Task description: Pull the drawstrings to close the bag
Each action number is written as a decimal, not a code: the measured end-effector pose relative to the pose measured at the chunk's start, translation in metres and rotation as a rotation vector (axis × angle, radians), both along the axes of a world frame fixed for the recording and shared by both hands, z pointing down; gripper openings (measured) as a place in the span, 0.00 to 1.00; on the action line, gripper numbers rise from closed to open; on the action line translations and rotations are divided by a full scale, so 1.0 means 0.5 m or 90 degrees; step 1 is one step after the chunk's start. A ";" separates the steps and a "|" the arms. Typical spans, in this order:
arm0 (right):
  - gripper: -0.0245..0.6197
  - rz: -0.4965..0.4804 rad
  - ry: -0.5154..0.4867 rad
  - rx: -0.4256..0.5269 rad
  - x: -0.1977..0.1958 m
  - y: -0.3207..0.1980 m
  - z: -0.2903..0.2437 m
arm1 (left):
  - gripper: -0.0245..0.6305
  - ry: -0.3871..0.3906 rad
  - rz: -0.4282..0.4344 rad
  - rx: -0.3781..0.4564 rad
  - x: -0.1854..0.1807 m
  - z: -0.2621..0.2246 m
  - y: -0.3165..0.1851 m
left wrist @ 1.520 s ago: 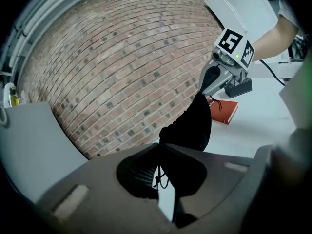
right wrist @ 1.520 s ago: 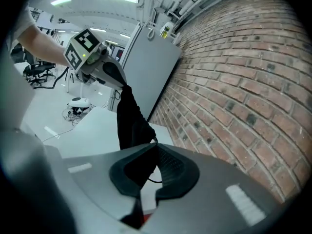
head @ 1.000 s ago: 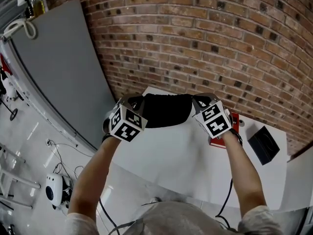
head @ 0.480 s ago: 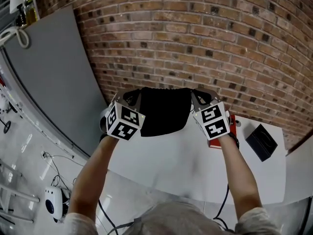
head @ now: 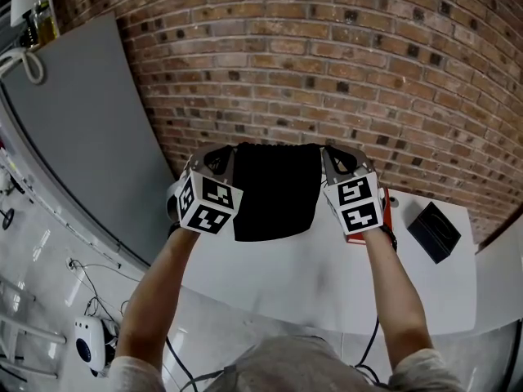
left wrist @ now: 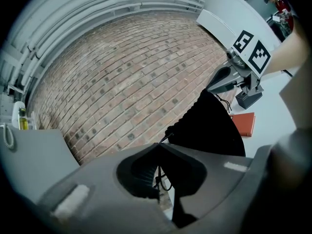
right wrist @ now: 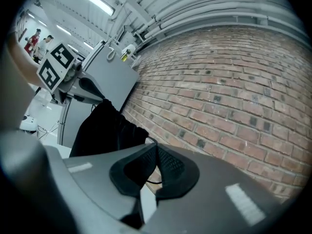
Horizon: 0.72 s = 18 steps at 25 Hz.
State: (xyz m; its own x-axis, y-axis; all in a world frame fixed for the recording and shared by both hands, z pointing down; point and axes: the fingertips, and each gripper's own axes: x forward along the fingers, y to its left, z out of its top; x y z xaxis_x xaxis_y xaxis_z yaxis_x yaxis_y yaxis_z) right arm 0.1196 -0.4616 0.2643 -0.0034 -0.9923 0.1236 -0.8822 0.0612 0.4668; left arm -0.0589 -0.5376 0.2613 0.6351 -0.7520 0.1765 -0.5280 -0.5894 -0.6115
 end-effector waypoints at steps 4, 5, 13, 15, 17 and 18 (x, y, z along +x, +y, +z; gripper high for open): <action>0.05 0.021 0.002 0.010 0.015 0.009 0.000 | 0.05 0.017 -0.010 -0.007 -0.009 -0.001 -0.001; 0.04 0.027 0.002 0.013 0.020 0.011 0.001 | 0.05 0.023 -0.012 -0.010 -0.011 -0.001 -0.001; 0.04 0.068 -0.035 0.034 0.057 0.025 -0.010 | 0.05 0.059 -0.035 -0.021 -0.038 -0.001 -0.007; 0.04 0.076 -0.036 0.040 0.069 0.026 -0.009 | 0.05 0.069 -0.044 -0.026 -0.050 0.002 -0.012; 0.04 0.080 -0.039 0.042 0.075 0.027 -0.008 | 0.05 0.079 -0.054 -0.031 -0.065 0.006 -0.019; 0.05 0.081 -0.041 0.042 0.076 0.028 -0.006 | 0.05 0.083 -0.058 -0.034 -0.072 0.008 -0.022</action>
State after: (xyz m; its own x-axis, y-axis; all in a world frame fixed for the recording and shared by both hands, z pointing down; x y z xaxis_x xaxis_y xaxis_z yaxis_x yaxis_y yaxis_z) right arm 0.1576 -0.4476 0.2611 0.1173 -0.9912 0.0619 -0.9093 -0.0821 0.4080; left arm -0.0948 -0.5486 0.2654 0.5849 -0.7992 0.1386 -0.6531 -0.5654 -0.5038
